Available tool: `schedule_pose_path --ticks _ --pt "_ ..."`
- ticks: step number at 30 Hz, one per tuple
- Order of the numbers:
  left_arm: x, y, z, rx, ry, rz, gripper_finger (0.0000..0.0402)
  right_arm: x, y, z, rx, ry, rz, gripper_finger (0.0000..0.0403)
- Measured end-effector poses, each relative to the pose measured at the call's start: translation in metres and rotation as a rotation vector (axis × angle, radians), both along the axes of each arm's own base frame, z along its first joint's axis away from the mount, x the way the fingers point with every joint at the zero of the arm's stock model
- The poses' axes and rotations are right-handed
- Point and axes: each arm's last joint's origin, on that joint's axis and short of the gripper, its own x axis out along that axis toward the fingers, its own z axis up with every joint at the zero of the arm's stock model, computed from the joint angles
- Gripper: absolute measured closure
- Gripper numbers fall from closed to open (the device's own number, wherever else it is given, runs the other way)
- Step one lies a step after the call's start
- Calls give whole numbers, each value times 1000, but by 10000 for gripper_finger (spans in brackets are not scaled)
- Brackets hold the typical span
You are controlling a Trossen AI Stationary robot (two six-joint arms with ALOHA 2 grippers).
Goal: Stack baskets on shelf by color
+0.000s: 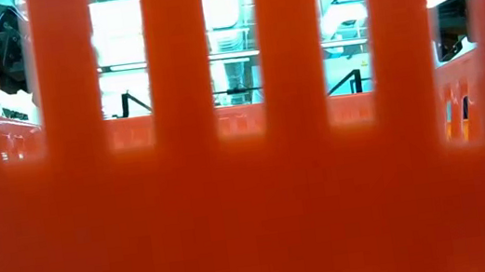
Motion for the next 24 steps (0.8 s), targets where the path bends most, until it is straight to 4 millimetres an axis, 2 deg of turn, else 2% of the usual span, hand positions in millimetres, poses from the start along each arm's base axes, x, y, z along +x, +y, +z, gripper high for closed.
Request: schedule_pose_path --ticks 9,16,24 --pt "0 1 1 -223 -8 22 402 0 0 0 0 0 0 360" --pt "0 4 2 -495 -52 106 401 0 0 0 -2 0 0 360" --pt "-1 6 4 -535 -91 163 402 0 0 0 4 -4 -1 360"
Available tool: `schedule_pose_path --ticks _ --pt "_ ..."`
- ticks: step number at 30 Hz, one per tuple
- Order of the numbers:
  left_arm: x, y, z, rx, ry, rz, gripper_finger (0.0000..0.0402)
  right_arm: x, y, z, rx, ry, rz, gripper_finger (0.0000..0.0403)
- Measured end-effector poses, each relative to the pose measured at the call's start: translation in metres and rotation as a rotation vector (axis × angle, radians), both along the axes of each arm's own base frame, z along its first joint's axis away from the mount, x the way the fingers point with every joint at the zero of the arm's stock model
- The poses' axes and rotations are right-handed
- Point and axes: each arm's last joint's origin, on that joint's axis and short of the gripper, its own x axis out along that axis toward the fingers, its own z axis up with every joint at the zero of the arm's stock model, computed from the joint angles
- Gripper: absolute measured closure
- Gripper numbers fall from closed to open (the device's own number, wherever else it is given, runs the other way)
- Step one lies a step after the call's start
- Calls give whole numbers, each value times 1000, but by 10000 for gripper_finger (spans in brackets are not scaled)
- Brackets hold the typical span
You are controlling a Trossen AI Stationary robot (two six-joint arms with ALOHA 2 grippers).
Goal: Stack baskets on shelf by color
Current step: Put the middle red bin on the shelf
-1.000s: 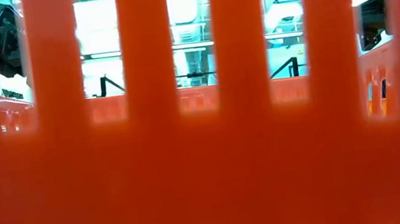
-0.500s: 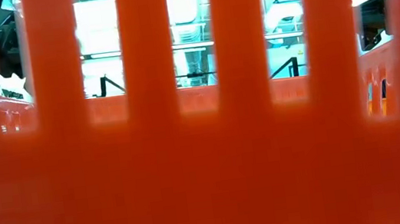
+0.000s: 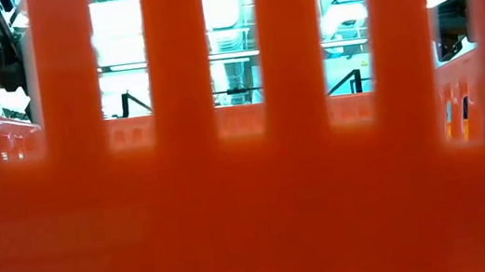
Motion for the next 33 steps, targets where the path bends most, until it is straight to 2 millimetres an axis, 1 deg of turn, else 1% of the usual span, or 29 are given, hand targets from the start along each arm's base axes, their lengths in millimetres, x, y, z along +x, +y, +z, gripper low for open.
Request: schedule_pose_path --ticks 3,6,10,15,19,21,23,25,28,31,33 --pt "0 1 2 -2 -25 37 401 0 0 4 131 -60 9 360" --pt "-1 1 6 22 -60 47 401 -2 -1 12 266 -175 23 360" --pt "-2 1 10 85 -86 55 401 -4 -1 21 353 -278 46 360" --pt "-2 1 10 110 -82 59 401 -6 -6 25 357 -338 -66 360" --pt "-2 2 11 131 -73 74 401 -9 -8 34 373 -425 -75 360" --pt "-3 3 11 168 1 106 401 -12 -9 43 371 -475 -57 360" --pt "-5 4 19 195 45 160 402 -18 -9 57 359 -556 -17 360" --pt "-9 6 29 219 87 205 401 -23 -8 69 340 -600 7 360" --pt "-12 7 43 247 178 251 401 -30 -9 89 284 -626 -6 360" --pt "-16 9 62 273 269 305 401 -33 -9 105 223 -633 -28 360" --pt "-18 10 70 290 381 348 401 -34 -9 116 194 -625 -38 360"
